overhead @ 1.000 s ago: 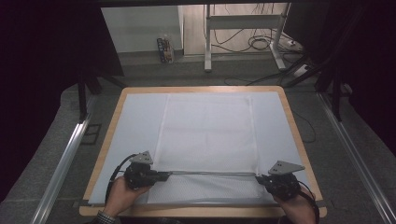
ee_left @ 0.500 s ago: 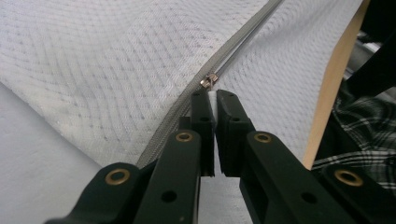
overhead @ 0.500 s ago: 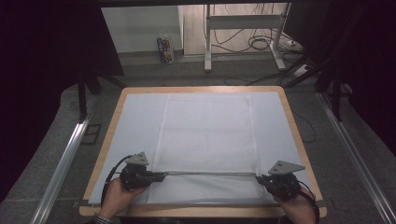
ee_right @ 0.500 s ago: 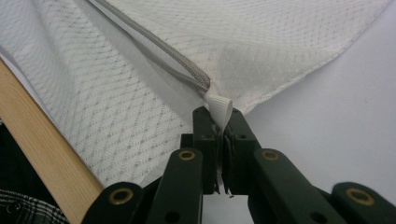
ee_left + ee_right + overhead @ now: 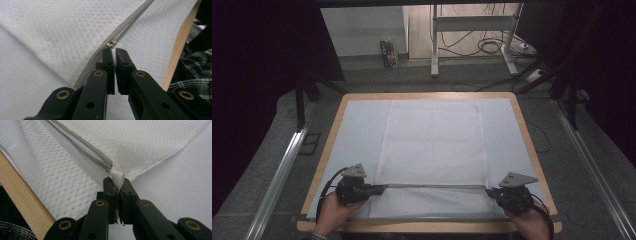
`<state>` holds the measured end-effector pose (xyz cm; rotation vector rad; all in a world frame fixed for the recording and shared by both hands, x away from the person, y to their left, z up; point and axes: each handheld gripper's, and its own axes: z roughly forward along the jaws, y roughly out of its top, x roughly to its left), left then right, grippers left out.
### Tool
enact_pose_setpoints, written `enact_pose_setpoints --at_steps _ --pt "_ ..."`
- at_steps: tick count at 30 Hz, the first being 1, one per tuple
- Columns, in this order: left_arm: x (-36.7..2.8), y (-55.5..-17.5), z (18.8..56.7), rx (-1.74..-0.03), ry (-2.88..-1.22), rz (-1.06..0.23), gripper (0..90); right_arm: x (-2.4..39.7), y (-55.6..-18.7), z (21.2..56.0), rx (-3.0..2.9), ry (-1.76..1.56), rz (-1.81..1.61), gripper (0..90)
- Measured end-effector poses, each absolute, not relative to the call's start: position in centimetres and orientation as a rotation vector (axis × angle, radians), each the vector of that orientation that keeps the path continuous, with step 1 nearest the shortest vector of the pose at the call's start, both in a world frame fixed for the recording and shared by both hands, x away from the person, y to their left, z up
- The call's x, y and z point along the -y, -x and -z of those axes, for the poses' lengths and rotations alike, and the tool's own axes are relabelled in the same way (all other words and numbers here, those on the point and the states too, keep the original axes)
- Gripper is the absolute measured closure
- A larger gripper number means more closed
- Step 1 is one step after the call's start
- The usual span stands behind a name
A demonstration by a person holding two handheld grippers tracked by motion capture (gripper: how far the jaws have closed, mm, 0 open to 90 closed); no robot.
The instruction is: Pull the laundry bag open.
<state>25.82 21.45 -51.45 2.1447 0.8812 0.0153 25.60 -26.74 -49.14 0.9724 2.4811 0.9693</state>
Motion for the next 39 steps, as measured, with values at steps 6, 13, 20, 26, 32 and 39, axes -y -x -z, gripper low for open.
enact_pose_setpoints --at_steps 6,13,20,26,32,39 --pt "-22.3 -25.7 51.4 -0.898 -2.128 -0.023 86.7 26.9 -25.7 49.1 -2.481 -0.973 -0.98 84.4" --pt "-22.4 -25.7 51.5 -0.901 -2.133 -0.024 86.7 26.8 -25.6 49.1 -2.483 -0.977 -0.983 84.4" --pt "-22.9 -25.6 51.5 -0.921 -2.124 -0.033 86.7 26.8 -25.7 49.1 -2.482 -0.982 -0.985 84.5" --pt "-23.7 -25.4 51.7 -0.948 -2.112 -0.032 86.7 26.8 -25.7 49.2 -2.481 -0.981 -0.968 84.7" --pt "-25.2 -25.0 51.8 -0.994 -2.101 -0.057 86.8 27.0 -25.7 49.2 -2.466 -0.995 -0.965 84.8" --pt "-25.2 -24.9 52.0 -0.999 -2.114 -0.054 86.8 26.8 -25.7 49.2 -2.48 -0.986 -0.961 84.8"
